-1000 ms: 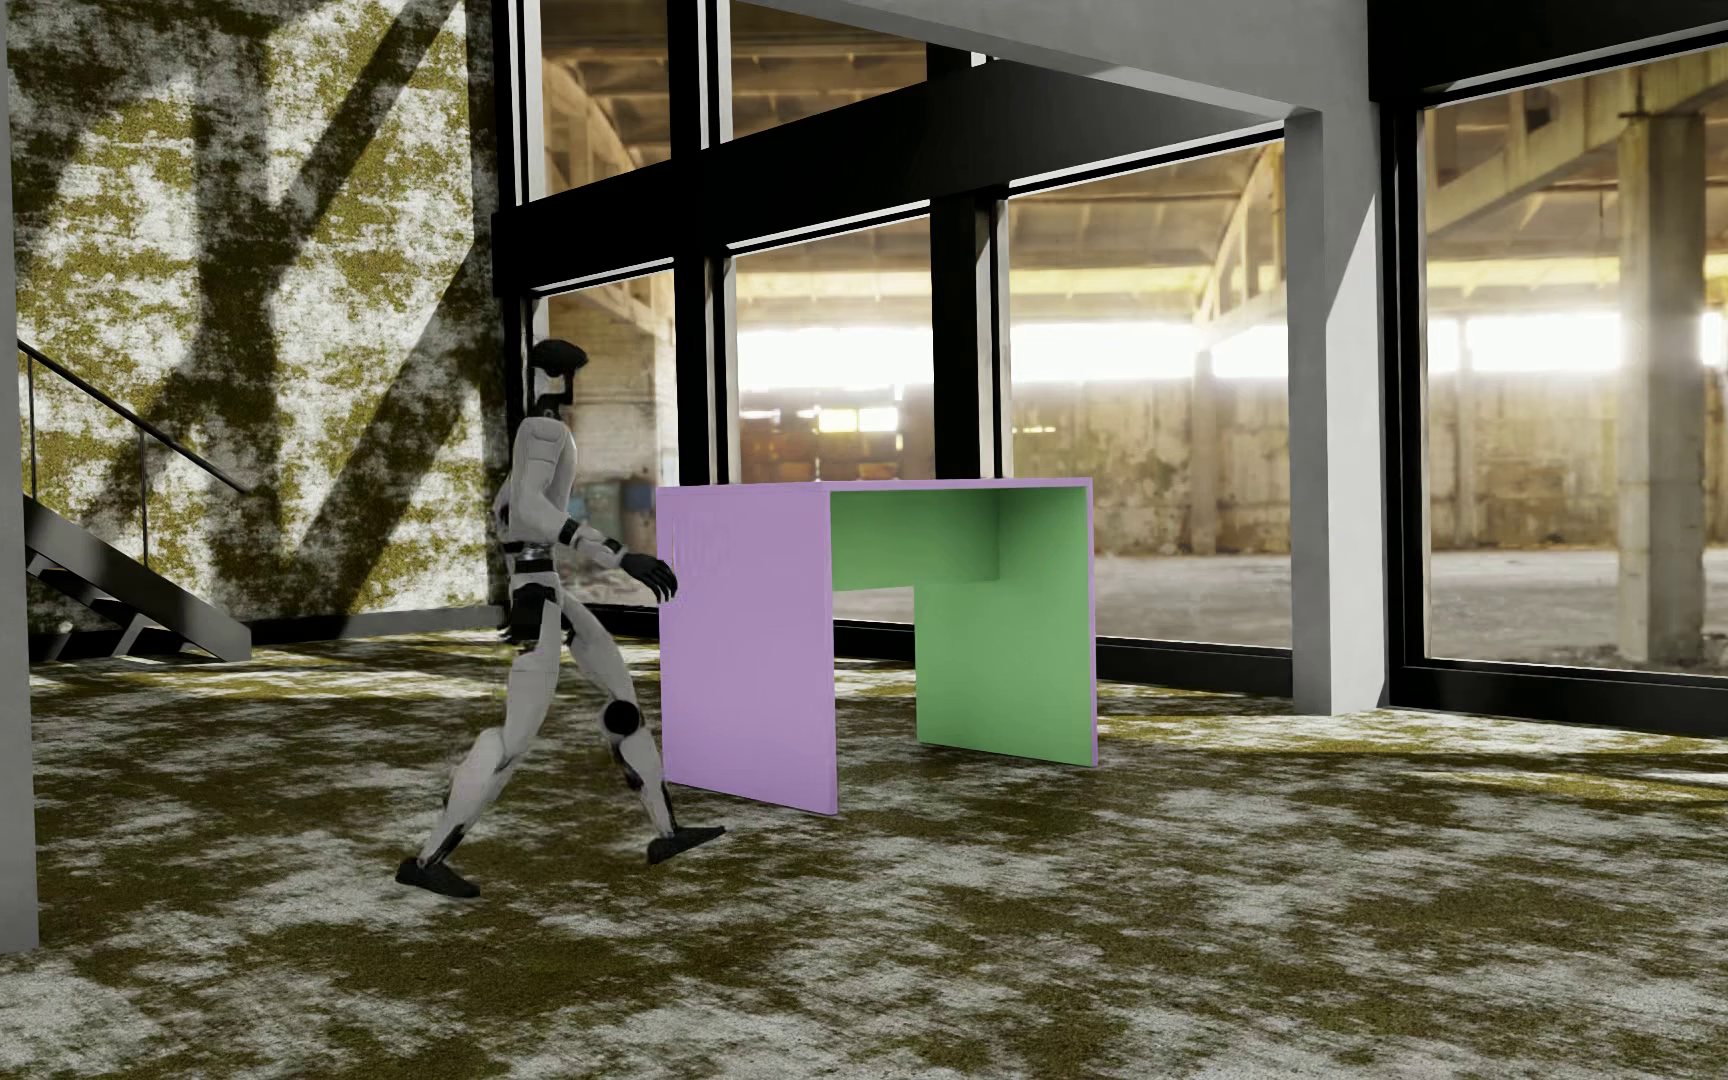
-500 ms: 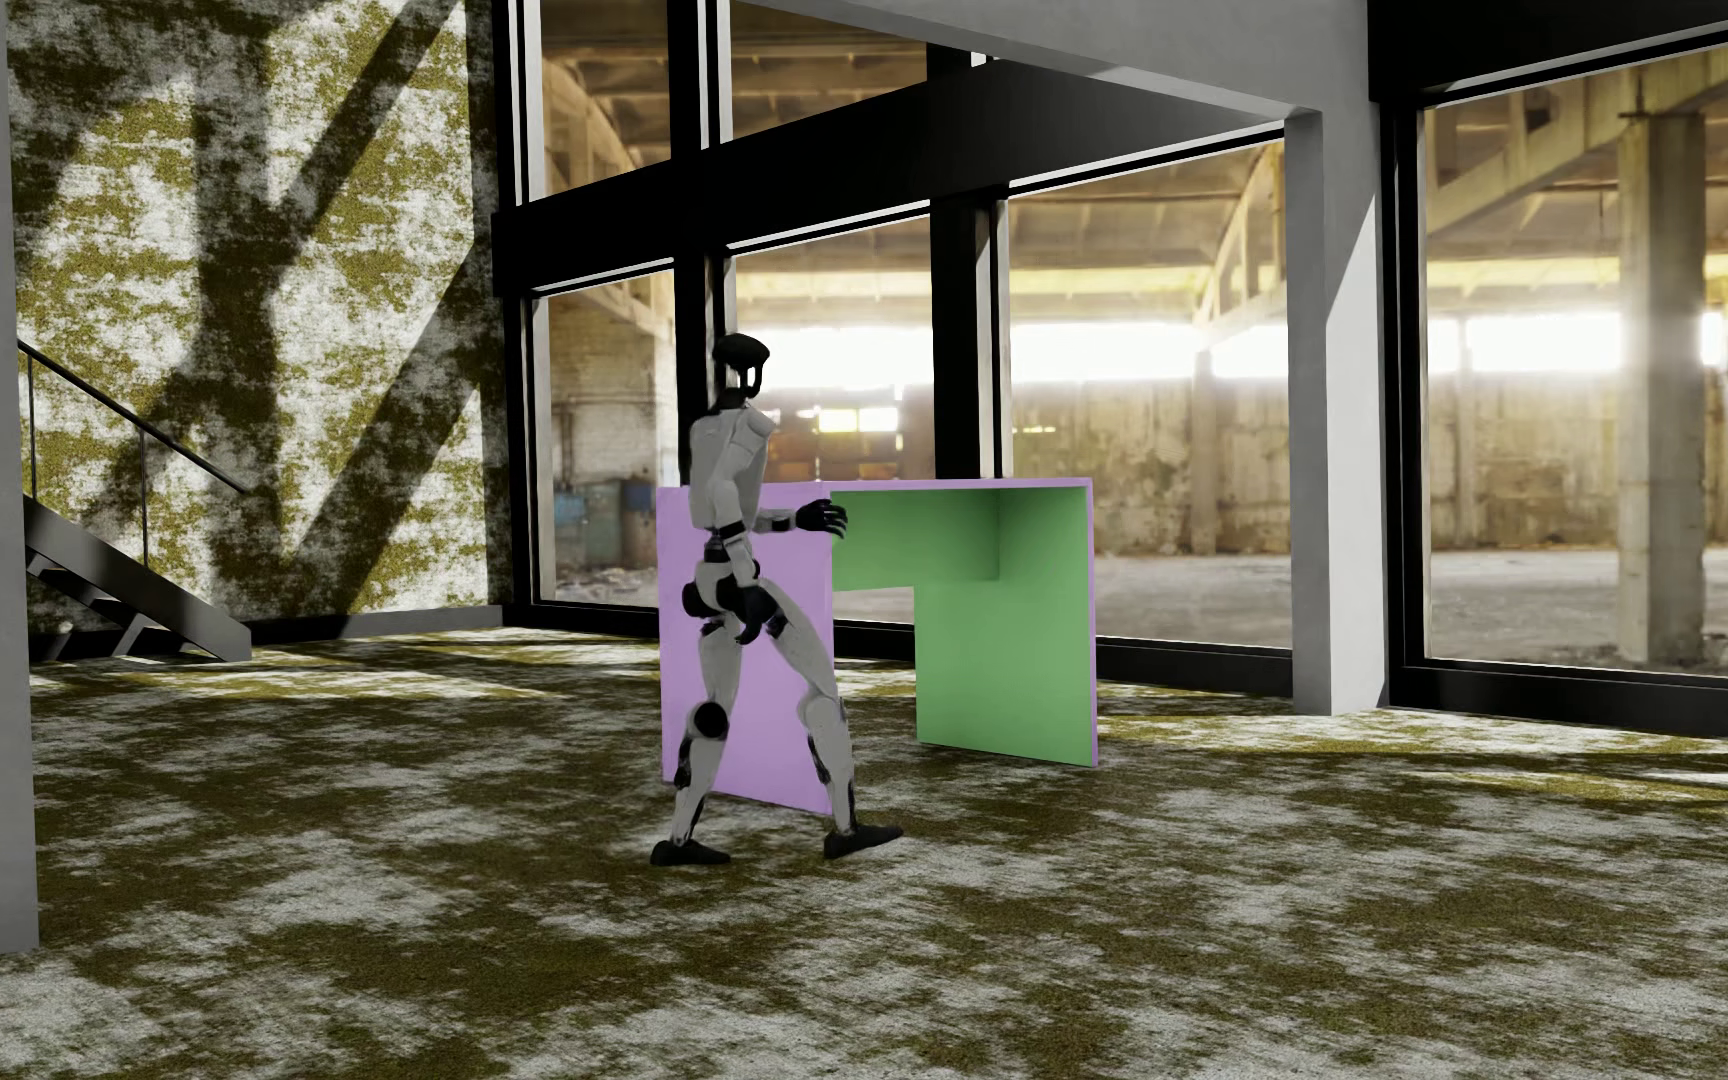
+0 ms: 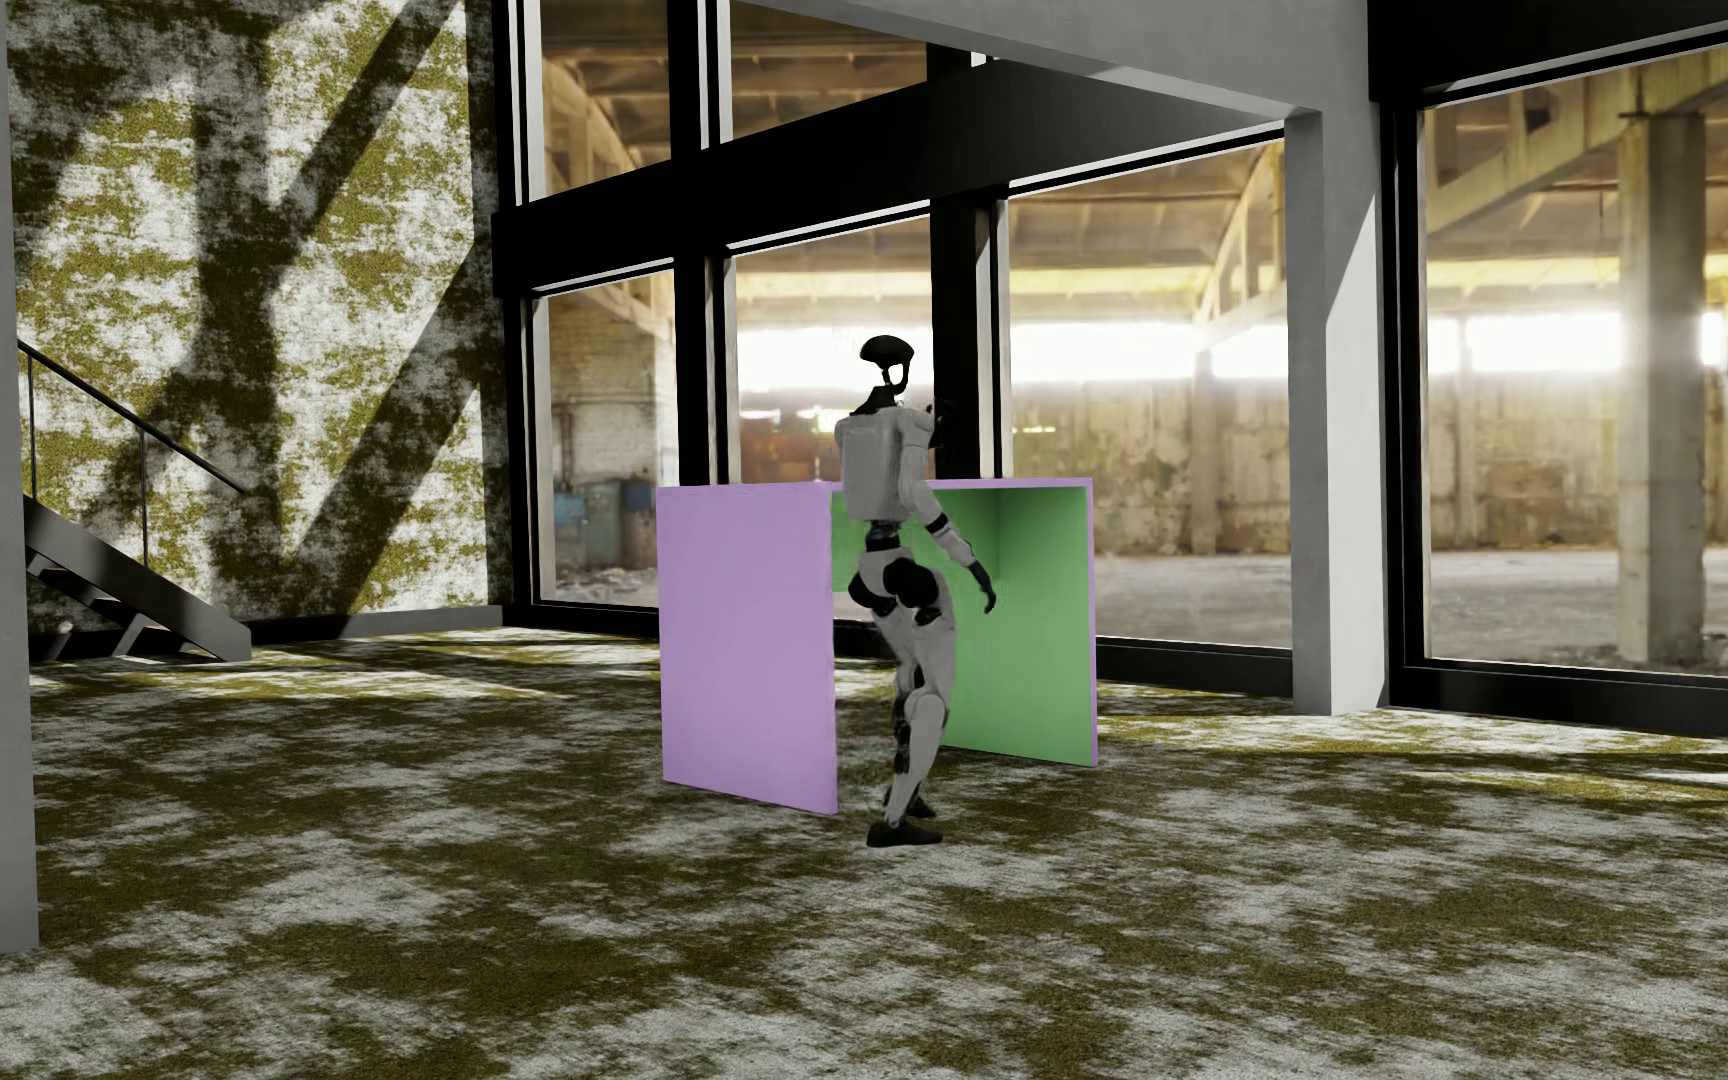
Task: Avoid the light purple desk
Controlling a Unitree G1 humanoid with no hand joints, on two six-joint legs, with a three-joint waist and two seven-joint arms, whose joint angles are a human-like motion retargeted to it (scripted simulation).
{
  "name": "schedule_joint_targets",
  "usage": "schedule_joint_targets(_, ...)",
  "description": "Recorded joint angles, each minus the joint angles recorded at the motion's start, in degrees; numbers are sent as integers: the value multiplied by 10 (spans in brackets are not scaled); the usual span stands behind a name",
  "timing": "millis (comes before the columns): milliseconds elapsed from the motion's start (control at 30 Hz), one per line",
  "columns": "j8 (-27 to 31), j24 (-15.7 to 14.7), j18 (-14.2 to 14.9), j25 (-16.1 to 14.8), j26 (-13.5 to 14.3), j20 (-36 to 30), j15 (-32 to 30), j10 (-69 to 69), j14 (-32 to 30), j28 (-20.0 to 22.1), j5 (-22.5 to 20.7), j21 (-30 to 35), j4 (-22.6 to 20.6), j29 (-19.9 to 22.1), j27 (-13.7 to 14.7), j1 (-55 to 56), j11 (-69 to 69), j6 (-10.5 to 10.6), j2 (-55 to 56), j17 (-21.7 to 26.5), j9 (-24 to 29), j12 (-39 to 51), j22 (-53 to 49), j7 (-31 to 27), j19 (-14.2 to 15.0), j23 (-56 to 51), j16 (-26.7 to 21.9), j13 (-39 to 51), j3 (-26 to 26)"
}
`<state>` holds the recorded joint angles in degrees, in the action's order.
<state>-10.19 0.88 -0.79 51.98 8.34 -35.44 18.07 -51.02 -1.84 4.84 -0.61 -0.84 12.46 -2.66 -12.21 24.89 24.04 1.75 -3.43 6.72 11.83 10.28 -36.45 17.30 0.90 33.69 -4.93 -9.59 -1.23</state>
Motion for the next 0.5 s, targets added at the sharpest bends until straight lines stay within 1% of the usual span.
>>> schedule_joint_targets(33,3,9,8,-8,0,8,16,140,-11,-9,-3,9,-11,0,7,-1,-17,2,-33,11,0,-8,-1,10,7,-13,1,21,-5)
schedule_joint_targets(67,5,29,7,-14,0,22,29,307,-35,-9,-4,13,-37,6,9,-14,-38,3,-67,21,-1,-19,3,1,14,-30,4,37,-9)
schedule_joint_targets(100,7,65,12,-22,-4,39,39,416,-11,0,-5,11,-57,15,10,-13,-56,3,-101,22,0,-34,10,-27,20,-50,4,47,-13)
schedule_joint_targets(133,5,105,27,-36,-9,50,50,455,26,8,-3,2,-70,26,10,-7,-56,1,-127,20,1,-50,21,-39,27,-72,2,49,-14)
schedule_joint_targets(167,-2,142,7,-52,-17,54,55,420,-1,10,1,-13,-74,39,10,0,-32,-2,-148,14,4,-66,38,-31,35,-93,-2,39,-12)
schedule_joint_targets(200,-6,196,-37,-69,-23,59,37,364,-39,9,10,-26,-81,52,11,6,0,-8,-164,6,7,-85,56,-33,32,-111,-10,19,-12)
schedule_joint_targets(233,-6,266,-64,-82,-29,67,-9,319,-84,5,22,-31,-85,58,9,2,56,-16,-166,-3,10,-110,73,-33,23,-116,-22,0,-13)
schedule_joint_targets(267,-9,351,-83,-86,-31,78,-77,267,-80,-2,46,-27,-88,58,7,-1,149,-25,-144,-7,13,-139,92,-25,0,-110,-34,-22,-14)
schedule_joint_targets(300,-24,459,-84,-81,-31,90,-144,223,-37,-5,88,-18,-96,46,-1,-10,270,-36,-105,-8,16,-168,117,-18,15,-93,-50,-38,-14)
schedule_joint_targets(333,-23,591,-83,-63,-39,99,-213,205,2,-16,133,-2,-112,26,-12,-32,386,-48,-48,-7,18,-192,154,-11,-11,-66,-66,-49,-11)
schedule_joint_targets(367,-5,736,-81,-40,-56,99,-192,210,27,-57,152,14,-132,5,-24,-61,470,-59,18,-9,20,-205,204,-8,-22,-34,-82,-55,-5)
schedule_joint_targets(400,11,859,-80,-16,-69,90,-166,232,42,-127,157,27,-153,-13,-31,-95,520,-65,85,-13,20,-205,270,-13,-33,-2,-90,-63,1)
schedule_joint_targets(433,20,932,-78,4,-66,82,-165,258,52,-186,159,35,-172,-30,-31,-127,537,-66,149,-18,20,-193,352,-23,-32,23,-82,-78,8)
schedule_joint_targets(467,23,941,-76,18,-64,92,-167,287,61,-187,159,37,-190,-46,-28,-159,523,-65,206,-22,17,-183,444,-35,-32,38,-60,-97,15)
schedule_joint_targets(500,24,881,-74,25,-78,129,-166,310,73,-157,157,35,-205,-61,-24,-189,480,-63,253,-24,13,-170,550,-48,-34,48,-26,-112,22)
